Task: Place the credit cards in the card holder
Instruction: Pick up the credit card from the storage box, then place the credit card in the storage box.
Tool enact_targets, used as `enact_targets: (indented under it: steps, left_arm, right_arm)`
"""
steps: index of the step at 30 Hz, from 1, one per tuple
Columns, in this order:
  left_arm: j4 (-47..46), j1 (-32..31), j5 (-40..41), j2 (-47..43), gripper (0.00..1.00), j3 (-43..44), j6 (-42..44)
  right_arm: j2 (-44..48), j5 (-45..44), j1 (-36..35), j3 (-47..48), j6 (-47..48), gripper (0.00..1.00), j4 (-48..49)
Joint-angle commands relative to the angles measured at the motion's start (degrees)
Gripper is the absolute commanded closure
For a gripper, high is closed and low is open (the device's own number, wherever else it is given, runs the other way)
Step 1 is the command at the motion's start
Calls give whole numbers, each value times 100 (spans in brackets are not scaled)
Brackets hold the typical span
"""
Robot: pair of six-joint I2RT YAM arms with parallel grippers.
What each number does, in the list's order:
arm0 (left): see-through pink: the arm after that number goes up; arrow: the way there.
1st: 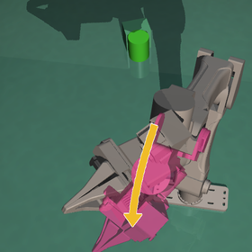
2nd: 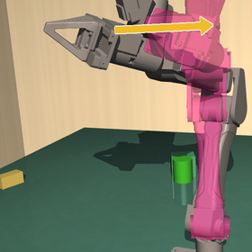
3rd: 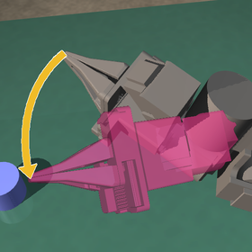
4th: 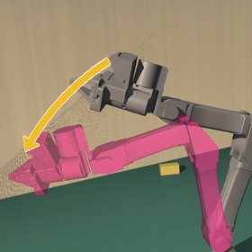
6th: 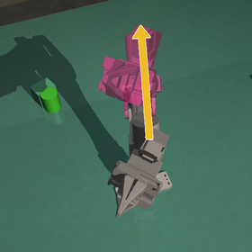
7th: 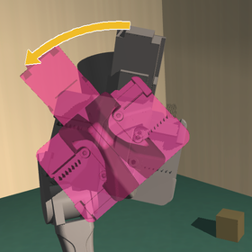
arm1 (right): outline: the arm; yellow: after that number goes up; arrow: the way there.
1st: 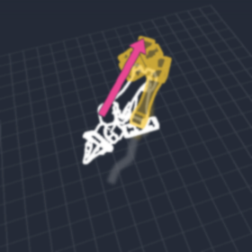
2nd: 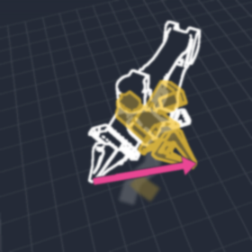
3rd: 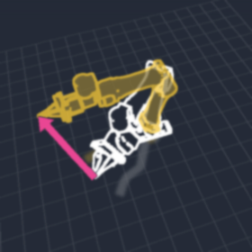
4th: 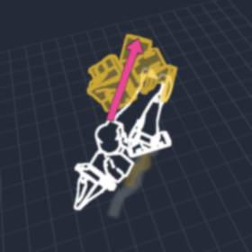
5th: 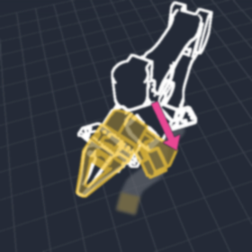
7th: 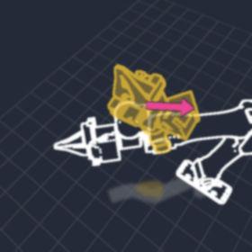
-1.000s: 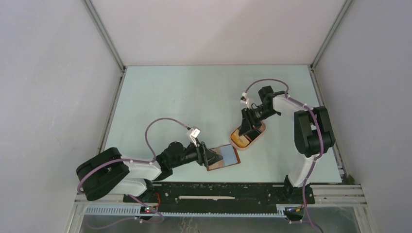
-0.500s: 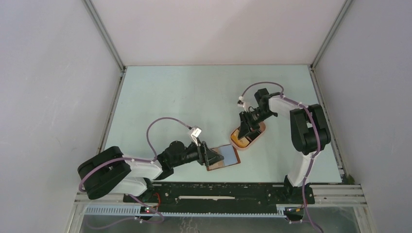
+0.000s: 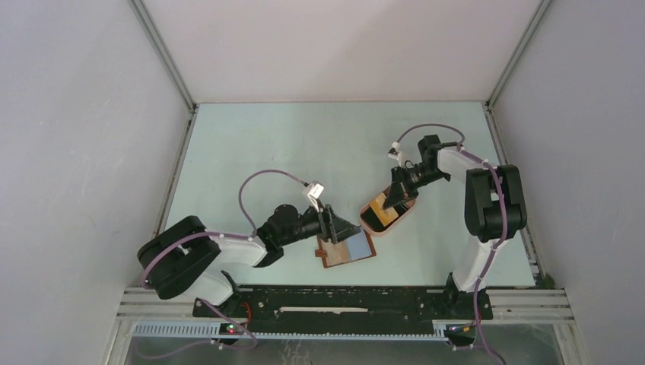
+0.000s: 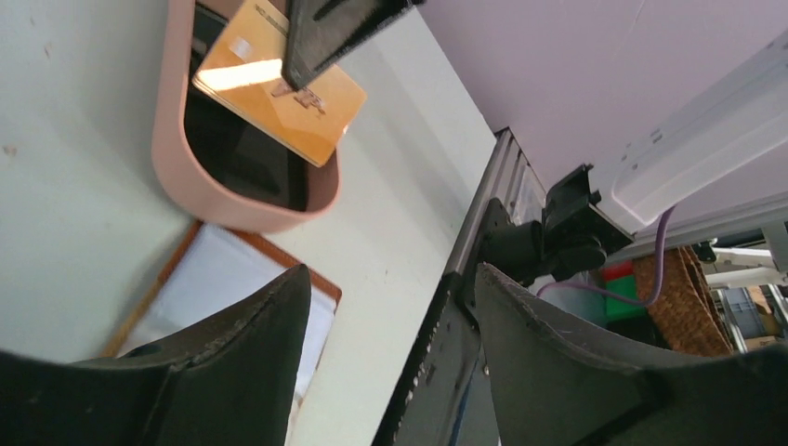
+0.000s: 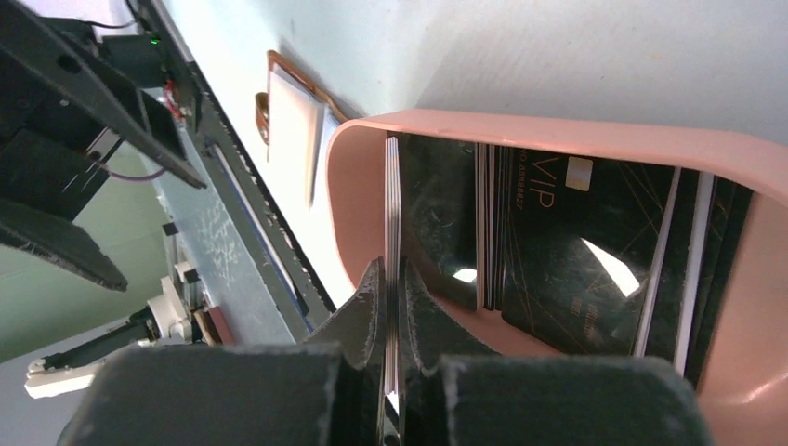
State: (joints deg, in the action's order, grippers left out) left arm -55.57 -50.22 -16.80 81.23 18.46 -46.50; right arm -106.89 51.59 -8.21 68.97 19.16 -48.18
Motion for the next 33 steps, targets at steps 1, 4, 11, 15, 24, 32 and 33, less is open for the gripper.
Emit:
enact_targets:
  steps: [1,4,11,15,24,32,33]
  left_arm:
    - [-323,212,-238,360,29,594,92]
    - [-415,335,-298,738,29,878,-180]
    - [-969,525,-403,1696,29,1492,-938]
    - [-1117,523,-415,2047,31,1786,-1205]
    - [-1392,530,-569,2567,43,2179,-1598]
    - [-1335,522,-695,3013,65,2578,-1785]
    - [-1328,526,-714,3054,70,2622,-1798]
  right_arm:
    - [322,1001,249,188,698,98,-373]
    - [262,1510,411,309,1070,97,-777]
    - [-89,2199,575,542,1578,96,-1461]
    - [-330,2415,583,698,1870,95,-1835]
    - [-507,2423,587,737,1811,90,-1881]
    - [-565,2335,586,732,1765,85,-1857]
    - [-577,2300,584,730,1736,83,-1838]
